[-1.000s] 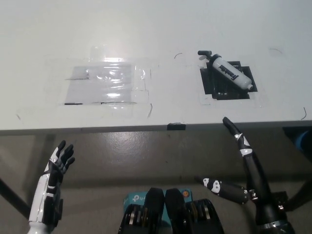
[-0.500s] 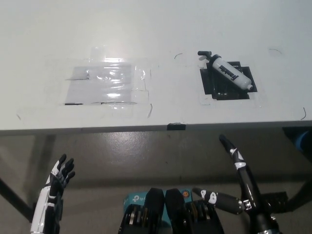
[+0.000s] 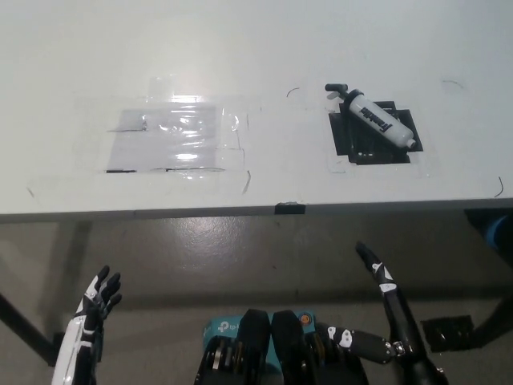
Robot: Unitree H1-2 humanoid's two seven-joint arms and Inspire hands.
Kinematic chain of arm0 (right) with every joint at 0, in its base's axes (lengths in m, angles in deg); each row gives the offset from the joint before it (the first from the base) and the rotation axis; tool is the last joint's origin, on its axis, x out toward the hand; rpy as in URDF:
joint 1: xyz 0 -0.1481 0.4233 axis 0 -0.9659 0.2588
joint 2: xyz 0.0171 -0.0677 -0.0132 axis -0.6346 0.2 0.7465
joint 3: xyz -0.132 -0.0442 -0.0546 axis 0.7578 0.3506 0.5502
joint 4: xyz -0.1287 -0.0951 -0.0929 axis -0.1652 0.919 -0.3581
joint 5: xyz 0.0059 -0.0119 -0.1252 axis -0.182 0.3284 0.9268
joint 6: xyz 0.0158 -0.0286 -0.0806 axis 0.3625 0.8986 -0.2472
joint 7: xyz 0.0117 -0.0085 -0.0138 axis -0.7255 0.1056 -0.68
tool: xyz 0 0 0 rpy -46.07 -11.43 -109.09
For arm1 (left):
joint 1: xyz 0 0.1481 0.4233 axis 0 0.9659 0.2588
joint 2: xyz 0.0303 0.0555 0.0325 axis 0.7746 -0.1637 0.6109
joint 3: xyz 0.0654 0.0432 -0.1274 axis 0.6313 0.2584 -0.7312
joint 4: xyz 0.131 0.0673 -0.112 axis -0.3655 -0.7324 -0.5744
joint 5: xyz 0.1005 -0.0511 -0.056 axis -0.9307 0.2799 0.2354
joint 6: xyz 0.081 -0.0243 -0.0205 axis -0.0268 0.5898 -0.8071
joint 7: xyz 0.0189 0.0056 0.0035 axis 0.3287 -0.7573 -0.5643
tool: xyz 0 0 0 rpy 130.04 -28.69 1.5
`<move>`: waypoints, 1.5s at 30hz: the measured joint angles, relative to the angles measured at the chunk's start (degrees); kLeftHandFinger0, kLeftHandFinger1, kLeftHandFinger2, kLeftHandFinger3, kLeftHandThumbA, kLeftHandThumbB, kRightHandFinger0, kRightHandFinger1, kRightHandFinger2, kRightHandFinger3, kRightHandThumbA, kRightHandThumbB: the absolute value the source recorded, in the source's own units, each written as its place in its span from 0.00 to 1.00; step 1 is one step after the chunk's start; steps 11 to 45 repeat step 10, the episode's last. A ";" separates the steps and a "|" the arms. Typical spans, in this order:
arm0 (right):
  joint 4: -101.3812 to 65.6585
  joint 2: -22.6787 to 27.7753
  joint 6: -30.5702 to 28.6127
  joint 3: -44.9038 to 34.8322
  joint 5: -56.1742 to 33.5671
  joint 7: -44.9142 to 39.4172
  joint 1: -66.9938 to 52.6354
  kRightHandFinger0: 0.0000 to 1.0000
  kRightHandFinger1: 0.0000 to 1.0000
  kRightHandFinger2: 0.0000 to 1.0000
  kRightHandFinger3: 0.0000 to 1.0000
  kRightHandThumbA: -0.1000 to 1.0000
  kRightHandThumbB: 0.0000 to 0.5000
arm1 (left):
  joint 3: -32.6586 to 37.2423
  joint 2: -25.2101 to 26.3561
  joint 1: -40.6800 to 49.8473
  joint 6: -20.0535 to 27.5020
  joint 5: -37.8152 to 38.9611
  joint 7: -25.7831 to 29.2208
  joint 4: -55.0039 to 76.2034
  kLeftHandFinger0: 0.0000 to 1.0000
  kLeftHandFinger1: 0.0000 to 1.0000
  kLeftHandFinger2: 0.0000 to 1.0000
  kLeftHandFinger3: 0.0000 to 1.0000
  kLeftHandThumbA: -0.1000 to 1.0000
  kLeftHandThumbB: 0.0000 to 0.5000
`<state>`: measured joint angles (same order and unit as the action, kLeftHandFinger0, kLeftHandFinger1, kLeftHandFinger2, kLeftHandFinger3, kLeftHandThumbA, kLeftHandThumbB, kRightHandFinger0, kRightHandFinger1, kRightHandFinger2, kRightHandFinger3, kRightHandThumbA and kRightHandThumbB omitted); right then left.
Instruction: The robot uses right hand to pick up a small white air pumper and uses its left hand to compress it, and then puts it on the desk
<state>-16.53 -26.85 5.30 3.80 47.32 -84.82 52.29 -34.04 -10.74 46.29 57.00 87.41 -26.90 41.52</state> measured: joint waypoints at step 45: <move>0.43 0.25 -0.01 -0.12 -1.76 0.10 1.15 1.00 1.00 1.00 1.00 1.00 0.47 | -0.15 0.04 -1.51 0.19 0.02 0.00 -1.02 1.00 1.00 1.00 1.00 1.00 0.19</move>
